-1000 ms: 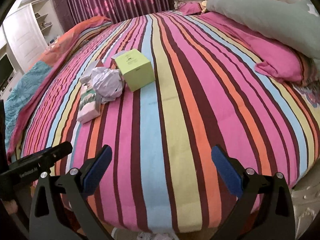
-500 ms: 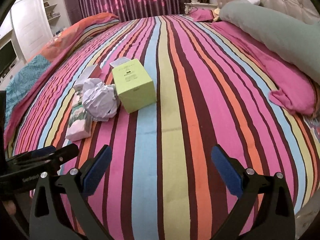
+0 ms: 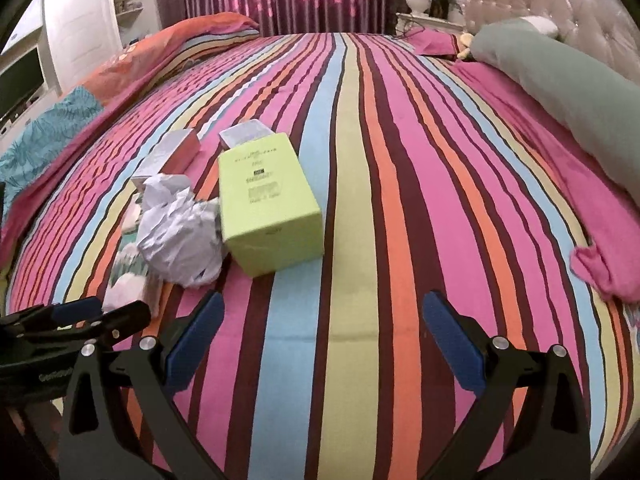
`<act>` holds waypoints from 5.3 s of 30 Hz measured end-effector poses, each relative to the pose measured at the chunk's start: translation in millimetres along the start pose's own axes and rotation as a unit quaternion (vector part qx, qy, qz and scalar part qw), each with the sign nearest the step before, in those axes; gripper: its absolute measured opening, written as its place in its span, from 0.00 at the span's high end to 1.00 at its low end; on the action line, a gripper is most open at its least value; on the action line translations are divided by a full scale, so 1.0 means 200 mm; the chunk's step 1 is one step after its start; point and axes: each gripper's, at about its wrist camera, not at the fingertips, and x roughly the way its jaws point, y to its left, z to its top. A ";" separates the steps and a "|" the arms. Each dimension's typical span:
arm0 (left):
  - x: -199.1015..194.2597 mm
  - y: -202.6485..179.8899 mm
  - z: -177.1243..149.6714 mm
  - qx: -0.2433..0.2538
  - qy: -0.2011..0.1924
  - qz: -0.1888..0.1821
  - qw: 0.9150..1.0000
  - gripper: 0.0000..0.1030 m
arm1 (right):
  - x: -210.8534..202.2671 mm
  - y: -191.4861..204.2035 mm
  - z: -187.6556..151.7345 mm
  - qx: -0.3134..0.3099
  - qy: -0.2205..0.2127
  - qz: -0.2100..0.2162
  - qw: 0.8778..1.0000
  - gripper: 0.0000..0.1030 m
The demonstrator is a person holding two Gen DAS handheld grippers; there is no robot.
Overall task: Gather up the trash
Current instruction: 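Grasp the green-and-white tissue packet with the left tool while the right tool grasps the lime-green DHC box, then carry the tissue packet and DHC box with both tools over the wastebasket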
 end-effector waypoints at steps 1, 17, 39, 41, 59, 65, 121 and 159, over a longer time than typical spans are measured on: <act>0.01 0.00 0.01 0.002 0.000 0.003 1.000 0.19 | 0.01 0.00 0.01 -0.003 0.000 0.001 1.000 0.08; 0.07 -0.01 0.08 0.021 -0.012 0.031 0.999 0.19 | 0.12 0.05 0.15 -0.042 -0.009 0.008 0.999 0.08; 0.08 0.04 0.13 0.047 -0.031 0.052 0.997 0.50 | 0.29 0.18 0.26 -0.078 0.036 0.028 0.996 0.47; 0.07 0.05 0.13 0.048 -0.030 0.044 0.997 0.50 | 0.26 0.18 0.24 -0.064 0.036 0.036 0.997 0.47; -0.14 0.16 -0.10 0.063 -0.039 0.005 0.997 0.50 | -0.03 -0.09 -0.03 0.092 0.050 0.024 0.994 0.47; -0.23 0.18 -0.19 0.076 -0.046 -0.002 0.996 0.50 | -0.14 -0.15 -0.12 0.134 0.047 0.026 0.989 0.47; -0.58 0.30 -1.17 0.156 0.021 -0.046 0.986 0.50 | -0.66 0.17 -1.02 0.211 0.115 0.124 0.963 0.47; 0.02 0.27 -1.50 0.141 0.283 -0.023 0.948 0.50 | -0.14 0.31 -1.51 0.251 0.402 0.092 0.876 0.47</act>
